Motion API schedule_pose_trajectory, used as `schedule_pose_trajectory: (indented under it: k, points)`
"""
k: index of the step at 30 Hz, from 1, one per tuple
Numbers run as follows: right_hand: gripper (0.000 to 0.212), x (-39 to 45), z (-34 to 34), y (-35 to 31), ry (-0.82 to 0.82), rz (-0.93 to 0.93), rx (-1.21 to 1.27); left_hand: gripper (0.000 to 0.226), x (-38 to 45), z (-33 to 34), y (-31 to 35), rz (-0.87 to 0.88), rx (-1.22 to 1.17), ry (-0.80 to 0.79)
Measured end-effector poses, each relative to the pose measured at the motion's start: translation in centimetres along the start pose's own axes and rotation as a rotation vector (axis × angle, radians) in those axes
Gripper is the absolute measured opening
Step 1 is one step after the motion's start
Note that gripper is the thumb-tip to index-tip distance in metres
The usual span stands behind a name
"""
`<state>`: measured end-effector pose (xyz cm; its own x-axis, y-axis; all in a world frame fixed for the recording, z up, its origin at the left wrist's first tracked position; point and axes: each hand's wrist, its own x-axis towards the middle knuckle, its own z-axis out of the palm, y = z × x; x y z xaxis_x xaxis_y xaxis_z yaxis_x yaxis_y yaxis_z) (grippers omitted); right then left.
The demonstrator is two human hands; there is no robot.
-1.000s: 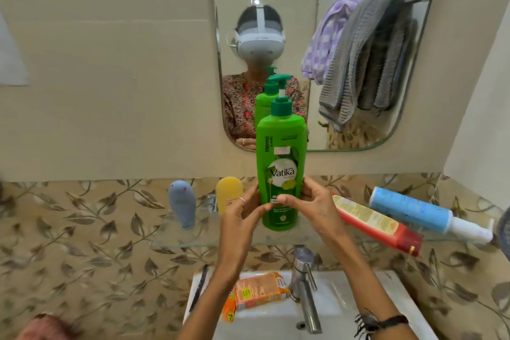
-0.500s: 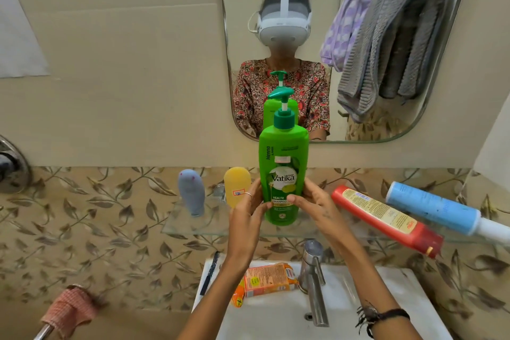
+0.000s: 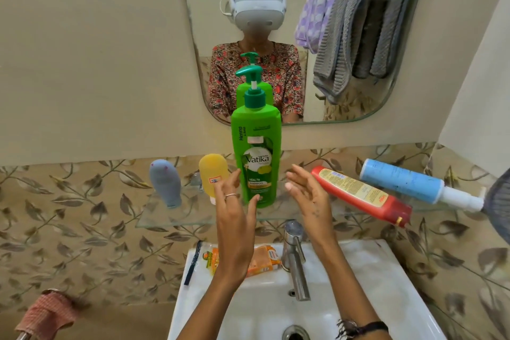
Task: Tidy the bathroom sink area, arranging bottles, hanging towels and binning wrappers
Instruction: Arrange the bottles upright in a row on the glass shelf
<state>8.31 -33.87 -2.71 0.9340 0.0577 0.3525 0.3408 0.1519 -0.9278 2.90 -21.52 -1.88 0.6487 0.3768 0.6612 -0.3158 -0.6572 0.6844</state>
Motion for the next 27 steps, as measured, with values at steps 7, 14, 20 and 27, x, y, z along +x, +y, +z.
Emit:
schedule_pose_trajectory:
  k: [7, 14, 20, 27]
  points:
    - [0.017, -4.5, -2.9, 1.5, 0.646, 0.264, 0.418, 0.035, -2.1, 4.7, 3.4, 0.406, 0.046, -0.363]
    - [0.052, -5.4, -7.3, -0.1, 0.875, 0.186, 0.422, 0.066, -1.3, 10.5, 5.2, 0.581, 0.053, -0.737]
    - [0.05, -5.7, -8.6, -0.5, 0.842, 0.169, 0.581, 0.06, -1.4, 12.2, 5.3, 0.626, 0.118, -0.684]
    - [0.036, -6.1, -8.1, -1.8, 0.585, -0.034, 0.435, 0.043, -0.2, 11.6, 6.3, 0.607, 0.156, -0.392]
